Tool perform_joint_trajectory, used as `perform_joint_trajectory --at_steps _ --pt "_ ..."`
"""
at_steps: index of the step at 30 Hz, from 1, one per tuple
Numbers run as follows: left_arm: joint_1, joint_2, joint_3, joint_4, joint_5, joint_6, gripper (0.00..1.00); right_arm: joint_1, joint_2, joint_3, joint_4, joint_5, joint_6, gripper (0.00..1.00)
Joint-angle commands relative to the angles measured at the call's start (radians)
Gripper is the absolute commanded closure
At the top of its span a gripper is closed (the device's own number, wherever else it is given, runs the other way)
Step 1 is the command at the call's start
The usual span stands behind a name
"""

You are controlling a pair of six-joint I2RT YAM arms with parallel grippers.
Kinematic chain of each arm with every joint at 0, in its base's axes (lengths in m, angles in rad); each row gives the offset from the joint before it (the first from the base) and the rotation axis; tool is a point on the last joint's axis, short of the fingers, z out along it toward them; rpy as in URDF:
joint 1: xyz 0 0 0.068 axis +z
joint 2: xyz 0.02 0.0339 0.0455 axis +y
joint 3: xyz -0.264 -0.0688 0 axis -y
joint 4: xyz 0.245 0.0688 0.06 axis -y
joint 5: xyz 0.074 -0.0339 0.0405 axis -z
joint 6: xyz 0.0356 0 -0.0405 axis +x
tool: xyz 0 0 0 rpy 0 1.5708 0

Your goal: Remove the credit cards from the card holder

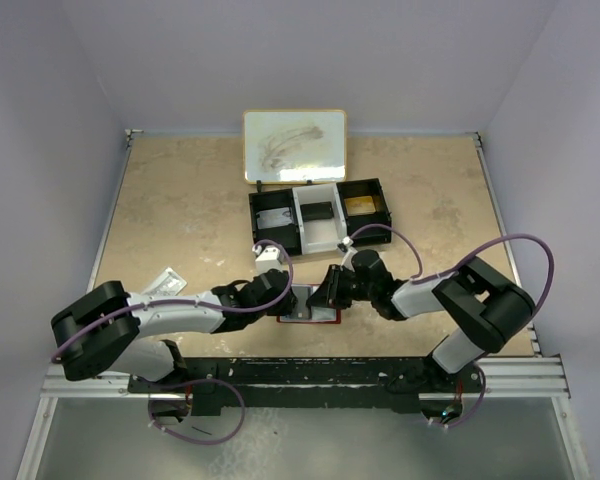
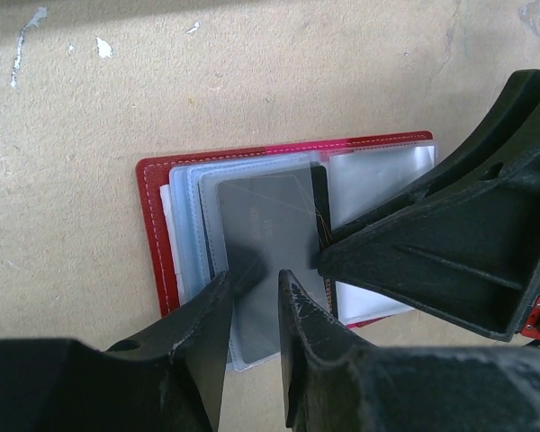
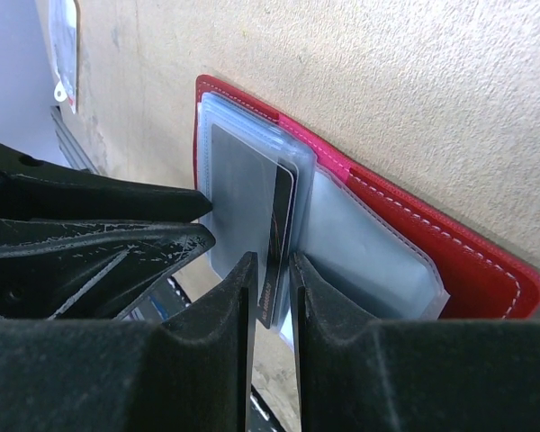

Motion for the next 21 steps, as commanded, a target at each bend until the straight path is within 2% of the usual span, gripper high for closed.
perform_joint_trajectory --at_steps 1,10,14,21 --pt "0.000 0.020 -0.001 0.004 0.039 0.007 0.76 0.006 0.020 0.008 0.041 -0.025 0.003 0.77" --pt "0.000 0.028 0.001 -0.045 0.000 -0.005 0.79 0.006 -0.019 0.004 -0.056 0.007 -0.013 0.96" --pt "0.000 0.047 0.009 -0.085 -0.023 -0.007 0.80 0.004 -0.070 0.009 -0.094 0.015 -0.039 1.00" --pt "0.001 0.086 0.015 -0.107 -0.038 -0.015 0.82 -0.001 -0.101 0.001 -0.109 -0.001 -0.037 1.00"
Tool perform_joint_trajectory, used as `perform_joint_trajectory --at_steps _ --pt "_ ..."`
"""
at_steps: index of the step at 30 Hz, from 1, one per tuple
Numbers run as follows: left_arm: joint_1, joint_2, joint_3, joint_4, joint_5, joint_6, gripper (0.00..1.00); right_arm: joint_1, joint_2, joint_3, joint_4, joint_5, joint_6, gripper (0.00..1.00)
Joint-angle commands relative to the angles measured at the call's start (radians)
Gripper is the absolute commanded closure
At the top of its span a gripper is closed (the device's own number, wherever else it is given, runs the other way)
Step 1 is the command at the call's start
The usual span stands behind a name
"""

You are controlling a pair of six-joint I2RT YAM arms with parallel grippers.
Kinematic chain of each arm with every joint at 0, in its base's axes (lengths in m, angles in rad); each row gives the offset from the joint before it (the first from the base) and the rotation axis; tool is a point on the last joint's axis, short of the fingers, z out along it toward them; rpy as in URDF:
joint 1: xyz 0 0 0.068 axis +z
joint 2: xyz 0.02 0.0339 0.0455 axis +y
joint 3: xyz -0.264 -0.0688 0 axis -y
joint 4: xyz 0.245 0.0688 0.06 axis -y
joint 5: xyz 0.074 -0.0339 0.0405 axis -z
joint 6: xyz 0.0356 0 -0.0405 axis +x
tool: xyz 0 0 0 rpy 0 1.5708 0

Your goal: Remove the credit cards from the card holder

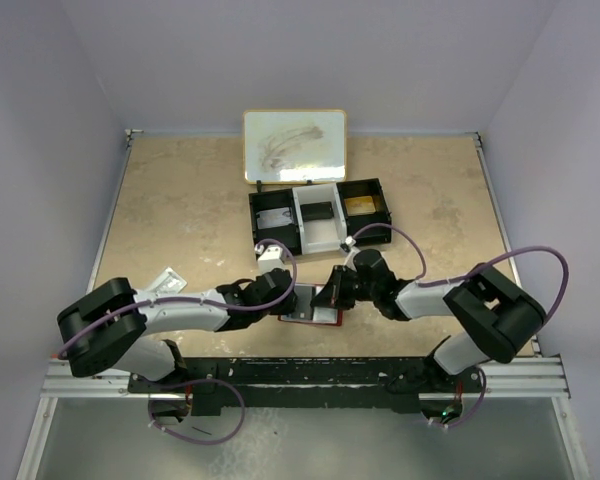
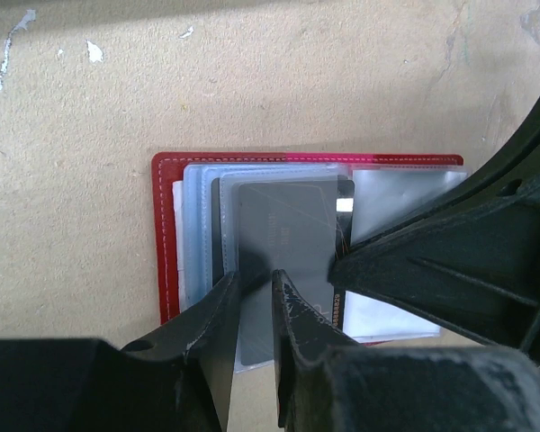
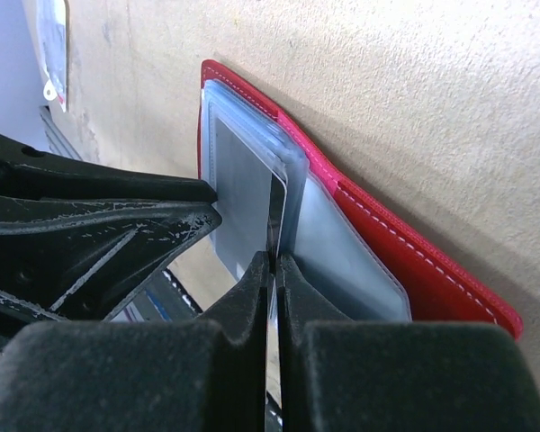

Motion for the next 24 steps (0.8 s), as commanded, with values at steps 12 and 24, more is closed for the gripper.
perform_joint_trajectory --at_steps 12,24 --pt "0.000 0.048 -0.027 -0.124 -0.060 -0.017 0.82 -0.054 -0.095 -0.048 -0.057 -0.044 -0.035 1.00" --pt "0.000 -0.069 0.013 -0.112 -0.028 -0.003 0.76 -0.066 -0.106 -0.069 -0.071 -0.011 -0.041 1.00"
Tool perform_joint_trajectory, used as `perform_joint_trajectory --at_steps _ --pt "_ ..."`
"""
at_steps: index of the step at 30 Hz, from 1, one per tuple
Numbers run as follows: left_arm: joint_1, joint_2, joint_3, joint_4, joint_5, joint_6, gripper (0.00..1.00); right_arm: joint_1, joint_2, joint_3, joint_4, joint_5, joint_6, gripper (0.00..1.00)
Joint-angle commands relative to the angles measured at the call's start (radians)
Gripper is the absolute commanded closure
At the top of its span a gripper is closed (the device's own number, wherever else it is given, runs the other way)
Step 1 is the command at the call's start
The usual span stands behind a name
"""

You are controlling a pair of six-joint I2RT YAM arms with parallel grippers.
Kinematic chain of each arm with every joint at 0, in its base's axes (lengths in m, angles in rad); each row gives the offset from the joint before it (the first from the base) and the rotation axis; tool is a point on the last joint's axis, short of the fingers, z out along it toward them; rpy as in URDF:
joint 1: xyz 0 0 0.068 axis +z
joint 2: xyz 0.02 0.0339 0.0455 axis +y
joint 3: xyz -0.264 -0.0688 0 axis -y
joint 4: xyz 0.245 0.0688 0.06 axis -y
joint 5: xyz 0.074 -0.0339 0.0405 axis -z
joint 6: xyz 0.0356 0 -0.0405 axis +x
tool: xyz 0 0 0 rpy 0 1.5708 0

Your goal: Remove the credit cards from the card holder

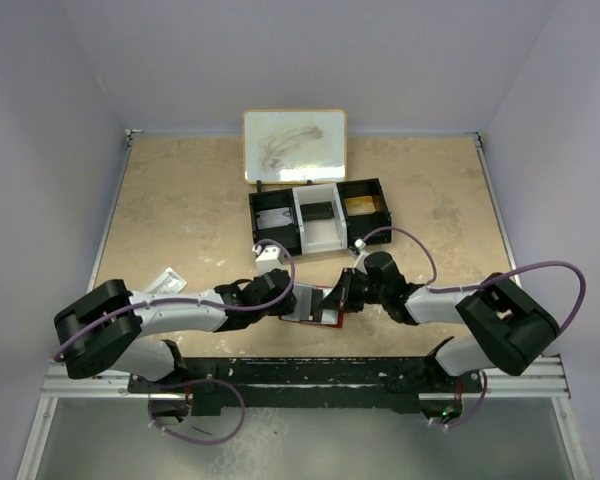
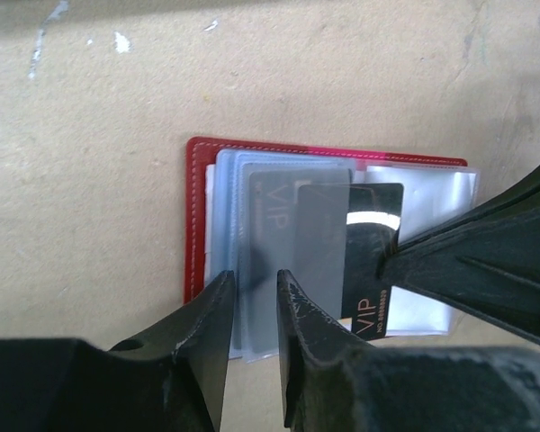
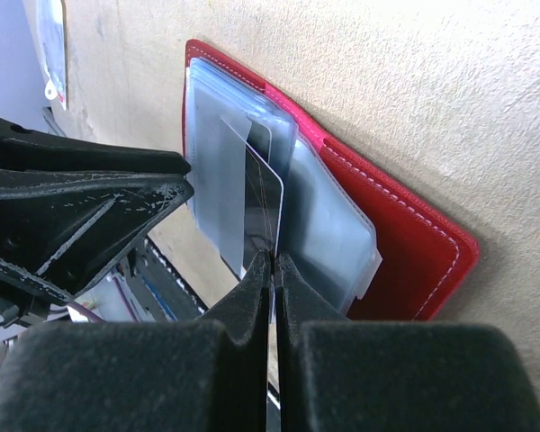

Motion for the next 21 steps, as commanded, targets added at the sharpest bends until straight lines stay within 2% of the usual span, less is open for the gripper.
perform_joint_trajectory --at_steps 1,7,11,14,18,21 --pt "0.005 -0.072 0.023 -0.093 0.001 0.024 0.75 -0.004 -0.020 -0.004 -0.032 0.027 -0.029 1.00" --pt "0.003 -0.089 0.090 -0.068 0.065 0.052 0.69 -0.004 -0.017 -0.004 -0.036 0.044 -0.026 1.00" --pt "-0.014 -0.050 0.095 -0.003 0.098 0.045 0.67 -0.005 -0.019 -0.011 -0.037 0.055 -0.017 1.00" --pt "-0.038 0.009 0.105 0.015 0.092 0.029 0.66 -0.004 -0.041 -0.051 0.035 0.057 0.020 1.00" --pt "-0.062 0.086 0.141 -0.034 0.046 0.019 0.66 -0.005 -0.044 -0.090 0.104 0.056 0.054 0.98" --pt "-0.079 0.118 0.185 -0.158 -0.052 0.011 0.68 -0.004 -0.041 -0.092 0.106 0.053 0.053 0.98"
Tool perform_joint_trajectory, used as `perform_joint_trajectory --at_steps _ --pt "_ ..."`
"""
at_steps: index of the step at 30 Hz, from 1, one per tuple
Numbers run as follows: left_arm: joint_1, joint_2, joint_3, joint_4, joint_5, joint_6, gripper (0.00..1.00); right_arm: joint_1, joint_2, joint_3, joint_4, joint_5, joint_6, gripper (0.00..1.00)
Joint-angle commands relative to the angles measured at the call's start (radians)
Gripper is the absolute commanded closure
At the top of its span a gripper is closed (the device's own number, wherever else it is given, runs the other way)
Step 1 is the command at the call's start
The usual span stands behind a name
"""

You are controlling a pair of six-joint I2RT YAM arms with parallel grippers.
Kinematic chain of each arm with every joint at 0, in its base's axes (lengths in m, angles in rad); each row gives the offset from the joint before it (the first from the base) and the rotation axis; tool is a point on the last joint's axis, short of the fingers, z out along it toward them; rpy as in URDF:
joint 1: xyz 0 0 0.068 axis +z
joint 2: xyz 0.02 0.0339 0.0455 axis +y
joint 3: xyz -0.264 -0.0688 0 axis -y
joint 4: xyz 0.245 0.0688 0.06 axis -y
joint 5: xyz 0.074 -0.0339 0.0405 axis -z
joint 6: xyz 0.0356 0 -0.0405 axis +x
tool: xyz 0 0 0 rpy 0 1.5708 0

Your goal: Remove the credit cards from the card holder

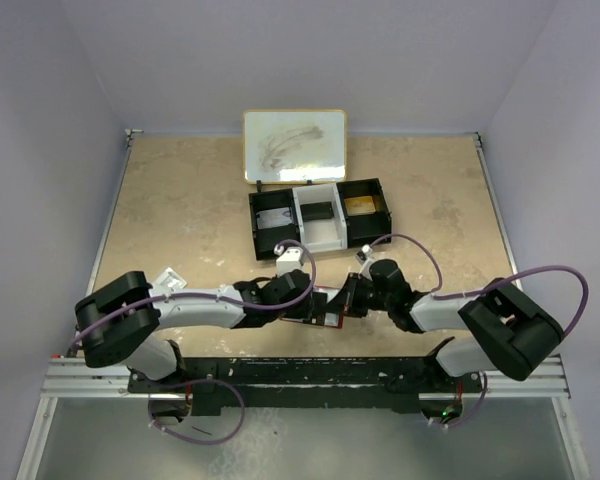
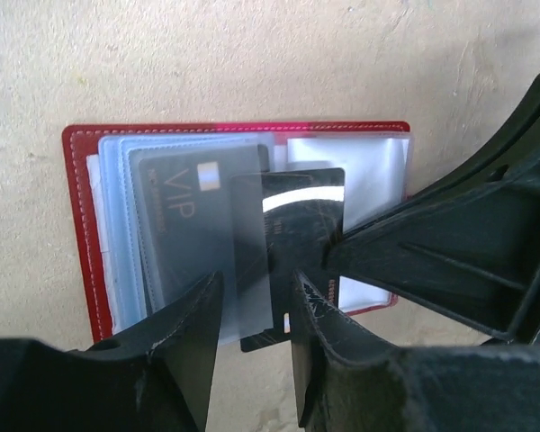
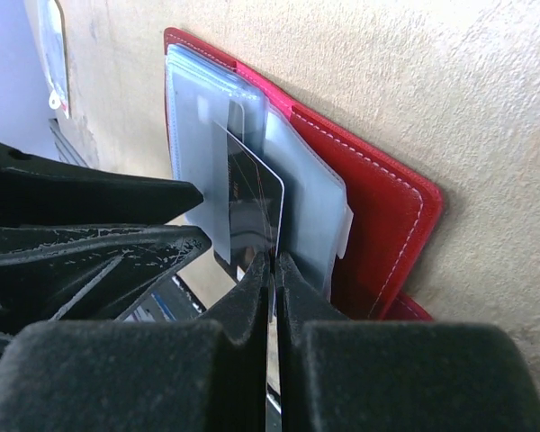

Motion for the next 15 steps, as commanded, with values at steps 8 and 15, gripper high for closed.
perform_joint_trajectory --at_steps 8,15 --pt "-0.019 0.009 0.042 -0.095 -0.094 0.005 0.73 -0.004 0.002 -0.036 0.096 0.025 0.050 0.77" --pt "-0.019 0.012 0.034 -0.090 -0.090 0.005 0.75 -0.004 0.058 -0.107 0.324 0.059 0.080 0.64"
